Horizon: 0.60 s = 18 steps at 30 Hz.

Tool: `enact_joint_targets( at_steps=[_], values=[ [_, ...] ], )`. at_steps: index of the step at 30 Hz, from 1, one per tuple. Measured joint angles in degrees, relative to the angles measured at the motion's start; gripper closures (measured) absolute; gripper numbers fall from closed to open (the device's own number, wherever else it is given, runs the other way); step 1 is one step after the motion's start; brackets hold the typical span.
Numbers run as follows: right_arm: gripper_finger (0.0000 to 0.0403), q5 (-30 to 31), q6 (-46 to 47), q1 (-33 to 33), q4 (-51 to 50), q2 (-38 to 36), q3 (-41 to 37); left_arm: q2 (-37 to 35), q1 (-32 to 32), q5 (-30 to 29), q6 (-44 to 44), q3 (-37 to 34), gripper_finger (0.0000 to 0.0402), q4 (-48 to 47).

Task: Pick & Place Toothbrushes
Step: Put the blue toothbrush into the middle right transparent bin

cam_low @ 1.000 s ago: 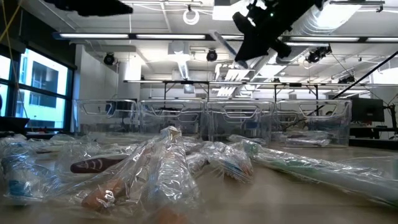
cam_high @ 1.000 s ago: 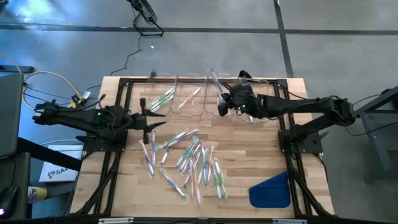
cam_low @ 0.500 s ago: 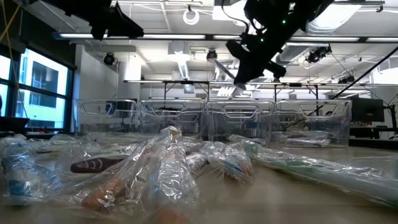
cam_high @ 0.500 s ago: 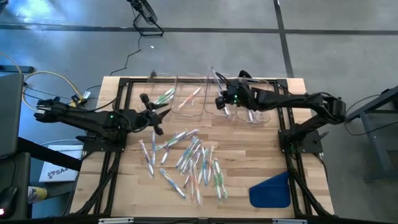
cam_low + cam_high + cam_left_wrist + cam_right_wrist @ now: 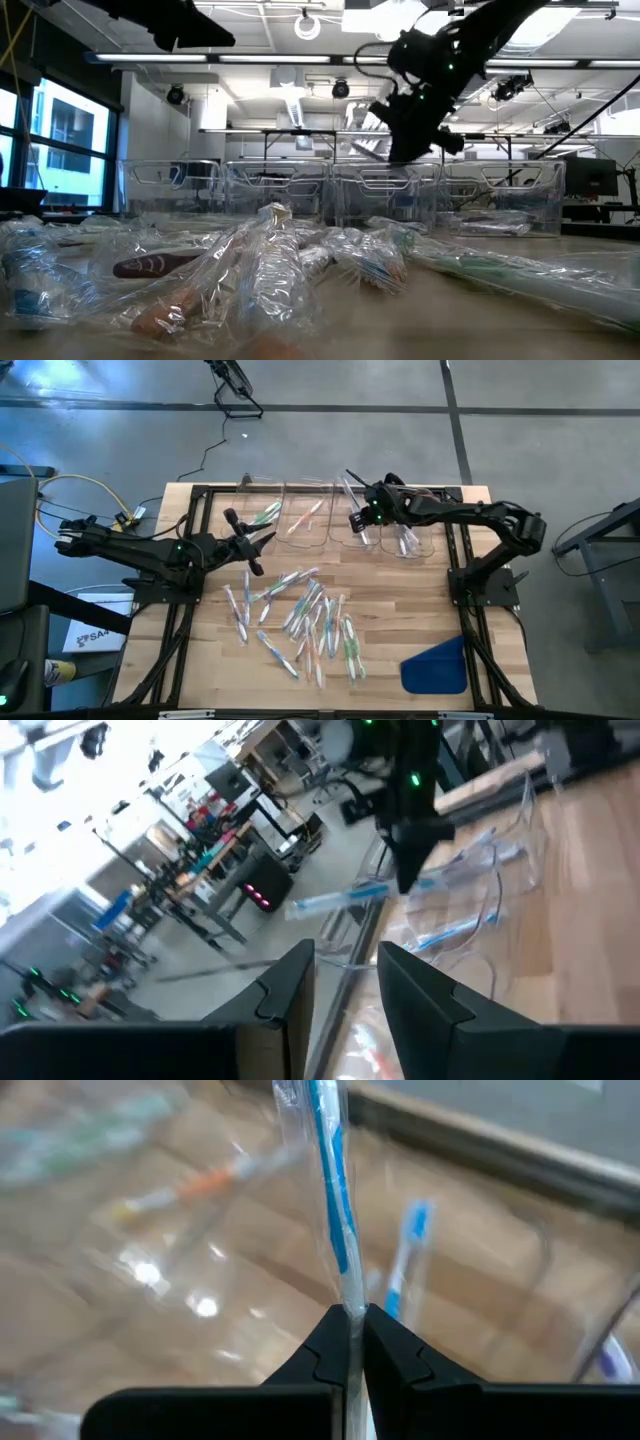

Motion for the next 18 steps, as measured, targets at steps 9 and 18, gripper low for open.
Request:
enact_joint_targets(
  at_steps=[9,18],
  values=[
    [0.0395,-5.7,-0.2,-3.5,-4.3,4.2,-0.1,0.0,0.0,0.0,-5.0,0.0,0.0294,0.0],
    [0.0395,-9.7,-0.3,-4.6,-5.1,4.3,-0.1,0.0,0.0,0.0,-5.1,0.0,0.0294,0.0]
  ],
)
